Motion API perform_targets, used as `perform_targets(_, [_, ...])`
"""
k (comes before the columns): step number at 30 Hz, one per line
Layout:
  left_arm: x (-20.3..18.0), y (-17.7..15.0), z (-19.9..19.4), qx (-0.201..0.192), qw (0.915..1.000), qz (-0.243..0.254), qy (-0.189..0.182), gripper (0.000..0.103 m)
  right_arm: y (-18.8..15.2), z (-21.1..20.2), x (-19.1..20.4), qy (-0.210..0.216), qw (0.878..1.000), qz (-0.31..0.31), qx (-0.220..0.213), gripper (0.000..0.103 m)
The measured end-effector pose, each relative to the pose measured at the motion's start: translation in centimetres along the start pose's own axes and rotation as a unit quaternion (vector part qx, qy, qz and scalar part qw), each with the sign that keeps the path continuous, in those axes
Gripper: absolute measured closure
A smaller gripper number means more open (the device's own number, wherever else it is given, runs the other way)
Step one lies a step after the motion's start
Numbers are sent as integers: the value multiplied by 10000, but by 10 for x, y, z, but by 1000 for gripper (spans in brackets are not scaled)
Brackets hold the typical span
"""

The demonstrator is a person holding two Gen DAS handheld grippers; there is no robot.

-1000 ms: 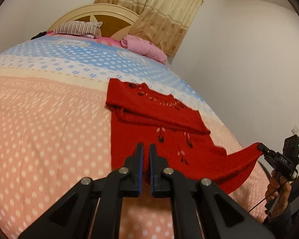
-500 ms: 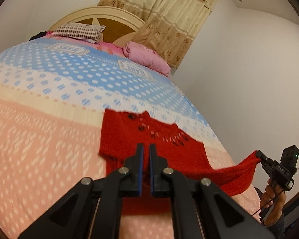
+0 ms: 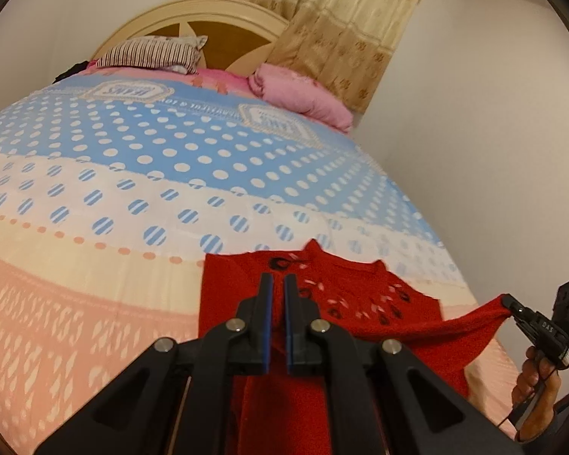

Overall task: Fold small clothes
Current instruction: 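Lift the hem with both tools, fold it over toward the collar, release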

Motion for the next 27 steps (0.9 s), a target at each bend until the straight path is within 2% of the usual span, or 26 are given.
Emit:
perform_targets(8, [13, 4, 91, 474, 9961, 205, 714, 97, 5, 81, -41, -530, 9977, 159, 397, 97])
perform_targets(10, [17, 2, 102, 525, 9934, 181, 1002, 95, 4, 101, -49, -701, 9960, 114, 535, 95])
perform_targets(12, [20, -1, 99, 535, 9941, 133, 936, 95, 1, 111, -54, -1014, 9933, -13, 559, 91])
perform_targets(13, [20, -3, 91, 444, 9945, 171, 938, 95, 0, 110, -54, -1110, 9924, -93, 513, 83])
perform_targets(14, [21, -5, 85, 360, 9942, 229, 989, 95, -2, 107, -52, -1095, 9927, -208, 469, 64])
perform_targets(16, [21, -8, 71, 227, 9941, 381, 995, 94, -6, 99, -49, -1043, 9930, -393, 402, 41])
perform_targets(19, [22, -13, 55, 103, 9925, 637, 1035, 84, -10, 92, -44, -1042, 9912, -693, 431, 41])
perform_targets(20, [21, -16, 52, 116, 9923, 752, 978, 76, -12, 92, -42, -960, 9909, -795, 514, 41])
perform_targets(22, [16, -20, 58, 240, 9906, 1006, 900, 69, -15, 95, -39, -938, 9887, -970, 658, 41])
perform_targets(24, [8, -22, 65, 304, 9876, 1275, 867, 69, -16, 104, -35, -1049, 9840, -1186, 821, 41])
perform_targets(27, [-8, -21, 79, 394, 9828, 1635, 767, 69, -13, 119, -35, -1123, 9811, -1183, 1045, 41])
Point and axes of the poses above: each gripper's, at about its wrist camera, not at the fingertips, and z roughly the way its jaws point, x to its left, y to its top, the point moved 1 cm from there along z, roughly the way its jaws point, and after that the axes turned 2 degrees about z, right-handed, at the moved point
